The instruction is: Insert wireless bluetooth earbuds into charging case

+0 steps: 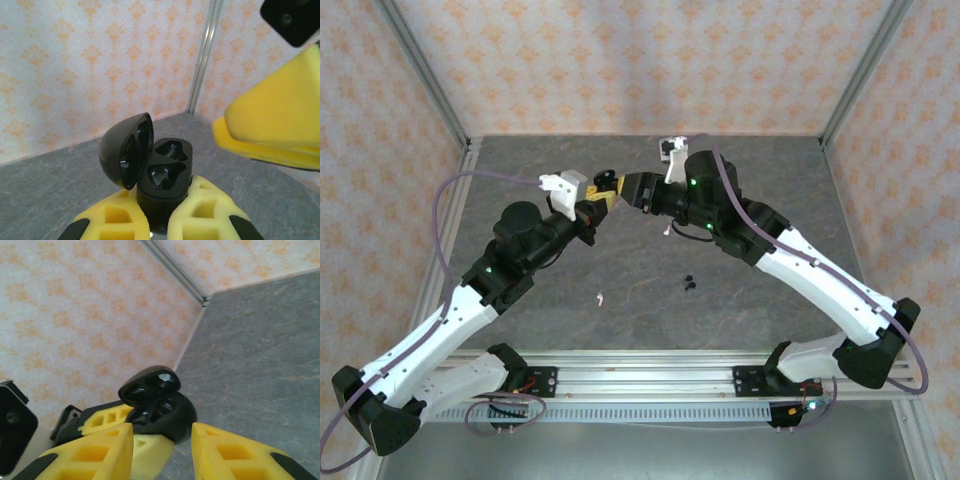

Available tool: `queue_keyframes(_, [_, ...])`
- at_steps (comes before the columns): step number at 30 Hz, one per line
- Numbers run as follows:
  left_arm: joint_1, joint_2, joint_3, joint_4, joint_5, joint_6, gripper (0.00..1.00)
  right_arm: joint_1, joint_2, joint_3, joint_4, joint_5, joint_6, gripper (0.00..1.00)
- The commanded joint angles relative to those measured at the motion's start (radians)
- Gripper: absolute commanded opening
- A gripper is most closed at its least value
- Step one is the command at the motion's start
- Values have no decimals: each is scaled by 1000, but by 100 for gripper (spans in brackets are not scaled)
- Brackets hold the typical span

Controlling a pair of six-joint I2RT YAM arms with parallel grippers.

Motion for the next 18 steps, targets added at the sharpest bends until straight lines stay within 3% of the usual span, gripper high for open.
queue_keyframes(1, [-4, -39, 28, -59, -47, 9, 0, -33, 0, 52, -159, 42, -14, 35])
queue_keyframes(13, [-4, -159, -113, -137, -72, -26, 0, -210, 20, -77, -487, 15, 101, 36])
queue_keyframes(18, [-5, -191, -161, -154, -40, -42, 0, -294, 74, -225, -442, -73, 197, 35])
